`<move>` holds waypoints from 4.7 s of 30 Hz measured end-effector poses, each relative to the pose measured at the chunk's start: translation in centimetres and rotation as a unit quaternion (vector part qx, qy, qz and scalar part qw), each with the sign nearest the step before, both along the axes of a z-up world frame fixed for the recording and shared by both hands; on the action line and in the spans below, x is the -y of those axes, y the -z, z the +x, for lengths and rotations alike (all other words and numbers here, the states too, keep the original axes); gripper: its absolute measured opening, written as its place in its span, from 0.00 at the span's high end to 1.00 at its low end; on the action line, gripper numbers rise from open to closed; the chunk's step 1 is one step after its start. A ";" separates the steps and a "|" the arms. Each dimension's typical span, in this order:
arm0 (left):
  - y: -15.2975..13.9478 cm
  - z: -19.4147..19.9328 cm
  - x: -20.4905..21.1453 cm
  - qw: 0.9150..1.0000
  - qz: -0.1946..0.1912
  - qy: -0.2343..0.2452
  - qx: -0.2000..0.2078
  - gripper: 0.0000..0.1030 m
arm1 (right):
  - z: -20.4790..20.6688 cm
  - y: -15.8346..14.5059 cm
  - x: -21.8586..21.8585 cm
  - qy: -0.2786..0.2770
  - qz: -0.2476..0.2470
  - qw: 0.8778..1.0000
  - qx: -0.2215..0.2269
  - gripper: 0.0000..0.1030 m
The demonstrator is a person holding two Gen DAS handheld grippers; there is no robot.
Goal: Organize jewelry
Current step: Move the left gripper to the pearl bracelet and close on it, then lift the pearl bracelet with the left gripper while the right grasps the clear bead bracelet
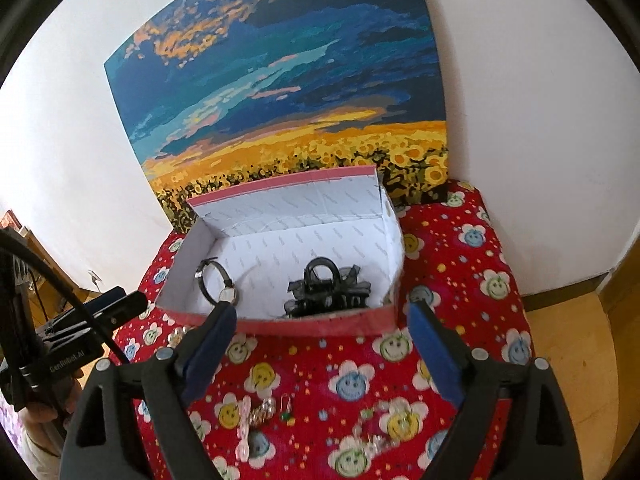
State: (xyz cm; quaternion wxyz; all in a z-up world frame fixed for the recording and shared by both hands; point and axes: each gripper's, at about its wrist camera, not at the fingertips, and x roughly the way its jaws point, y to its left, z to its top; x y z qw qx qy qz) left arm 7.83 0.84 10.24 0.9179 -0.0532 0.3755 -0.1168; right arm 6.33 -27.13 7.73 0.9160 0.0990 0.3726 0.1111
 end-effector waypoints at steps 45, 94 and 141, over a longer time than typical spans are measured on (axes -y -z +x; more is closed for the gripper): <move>9.2 0.1 -1.0 0.998 0.047 -0.021 -0.047 0.90 | -5.5 8.3 -0.4 0.012 -0.012 0.994 -0.108 0.08; 2.9 -7.9 -1.2 1.000 0.009 0.009 0.019 0.95 | -6.7 8.9 1.6 0.036 -0.011 0.996 -0.086 0.15; -0.8 -5.5 -0.6 0.998 0.006 0.033 0.053 0.95 | -2.3 9.6 0.7 -0.004 -0.137 0.986 -0.091 0.79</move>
